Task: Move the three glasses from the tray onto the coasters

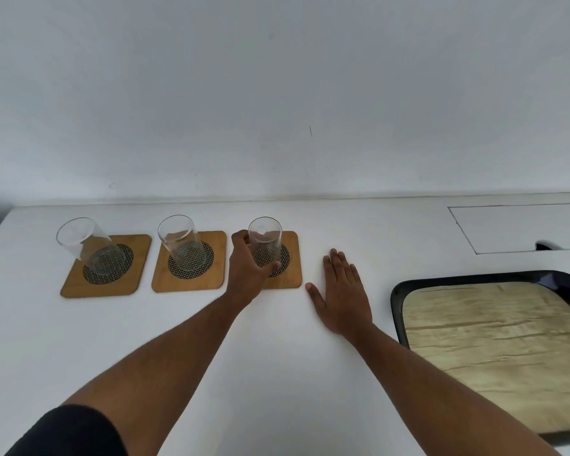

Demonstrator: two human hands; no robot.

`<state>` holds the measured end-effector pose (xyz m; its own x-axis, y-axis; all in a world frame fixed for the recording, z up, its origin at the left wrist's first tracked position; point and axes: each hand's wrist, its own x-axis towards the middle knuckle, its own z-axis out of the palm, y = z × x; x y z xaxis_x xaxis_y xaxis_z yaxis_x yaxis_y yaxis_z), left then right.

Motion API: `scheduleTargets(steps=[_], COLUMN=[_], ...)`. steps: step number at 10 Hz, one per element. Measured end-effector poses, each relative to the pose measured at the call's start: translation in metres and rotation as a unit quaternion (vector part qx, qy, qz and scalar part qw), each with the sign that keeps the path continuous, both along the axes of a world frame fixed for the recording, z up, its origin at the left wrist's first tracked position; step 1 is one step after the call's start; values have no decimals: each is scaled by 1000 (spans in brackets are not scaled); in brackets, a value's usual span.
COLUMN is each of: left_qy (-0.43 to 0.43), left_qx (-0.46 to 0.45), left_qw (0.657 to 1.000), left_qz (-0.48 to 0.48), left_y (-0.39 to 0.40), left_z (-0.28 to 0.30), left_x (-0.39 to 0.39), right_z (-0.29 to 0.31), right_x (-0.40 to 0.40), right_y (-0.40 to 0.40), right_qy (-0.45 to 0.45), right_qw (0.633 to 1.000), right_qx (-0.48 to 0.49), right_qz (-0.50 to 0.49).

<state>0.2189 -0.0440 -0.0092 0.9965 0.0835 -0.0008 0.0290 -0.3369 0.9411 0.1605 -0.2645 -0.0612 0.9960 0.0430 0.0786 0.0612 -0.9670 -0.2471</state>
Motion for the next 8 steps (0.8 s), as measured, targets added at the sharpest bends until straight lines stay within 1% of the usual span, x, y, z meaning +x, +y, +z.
scheduleTargets(steps=[3,6,7,8], left_qy=[-5,-15,-38,-31], left_qx=[37,44,61,102], left_qw=[999,999,996,992], left_qz=[-10,-24,-48,-67], left_y=[0,-1,5,13], left_z=[-10,-7,-13,-16], left_x=[10,6,1,-9], right_z=[-1,1,0,1], right_x=[0,-1,-1,-1], right_y=[0,0,0,0], right_qy=[1,8,10,15], right_qw=[1000,1000,1000,1000], right_qx=[-5,1,5,-1], right_qz=[-3,-3,3,-3])
